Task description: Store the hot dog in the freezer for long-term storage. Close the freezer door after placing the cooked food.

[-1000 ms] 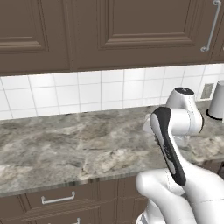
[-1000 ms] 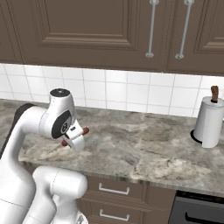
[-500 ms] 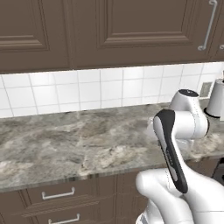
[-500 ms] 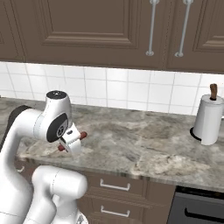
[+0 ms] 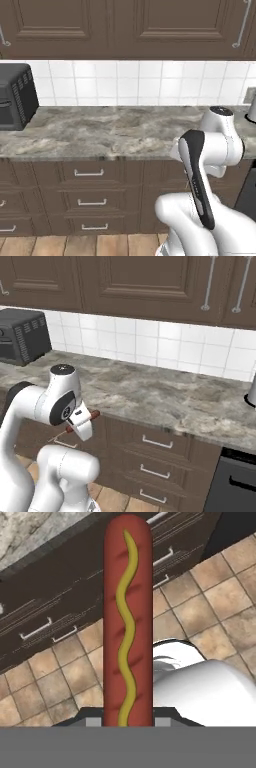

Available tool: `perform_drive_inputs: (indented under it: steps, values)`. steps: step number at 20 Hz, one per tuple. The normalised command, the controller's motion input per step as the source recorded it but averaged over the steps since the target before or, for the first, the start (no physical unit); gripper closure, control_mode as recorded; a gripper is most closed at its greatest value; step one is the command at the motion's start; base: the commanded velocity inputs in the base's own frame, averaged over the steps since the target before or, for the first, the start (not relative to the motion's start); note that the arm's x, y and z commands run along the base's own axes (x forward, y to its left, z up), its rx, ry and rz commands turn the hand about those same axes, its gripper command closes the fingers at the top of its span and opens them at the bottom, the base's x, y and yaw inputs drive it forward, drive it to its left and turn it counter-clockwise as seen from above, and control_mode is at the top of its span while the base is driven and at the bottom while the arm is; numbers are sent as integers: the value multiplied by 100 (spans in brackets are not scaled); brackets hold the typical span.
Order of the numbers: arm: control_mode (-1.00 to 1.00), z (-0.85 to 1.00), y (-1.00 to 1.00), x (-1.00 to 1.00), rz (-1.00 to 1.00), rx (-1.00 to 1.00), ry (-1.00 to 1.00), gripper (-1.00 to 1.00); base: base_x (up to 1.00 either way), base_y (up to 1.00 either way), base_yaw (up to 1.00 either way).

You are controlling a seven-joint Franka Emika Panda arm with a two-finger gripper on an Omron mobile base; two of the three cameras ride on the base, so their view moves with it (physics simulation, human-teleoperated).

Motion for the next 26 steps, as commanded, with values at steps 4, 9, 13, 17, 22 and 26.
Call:
perform_drive_inputs:
  steps: [4,9,13,17,22,26]
  values:
    - [100,0,0,0,0,0,0,100,-57,21,81]
    - [100,0,0,0,0,0,0,100,-44,56,57]
    - [100,0,0,0,0,0,0,100,6,99,23]
    - [100,0,0,0,0,0,0,100,62,100,11]
    - [100,0,0,0,0,0,0,100,88,97,16]
    - [100,0,0,0,0,0,0,100,100,100,17]
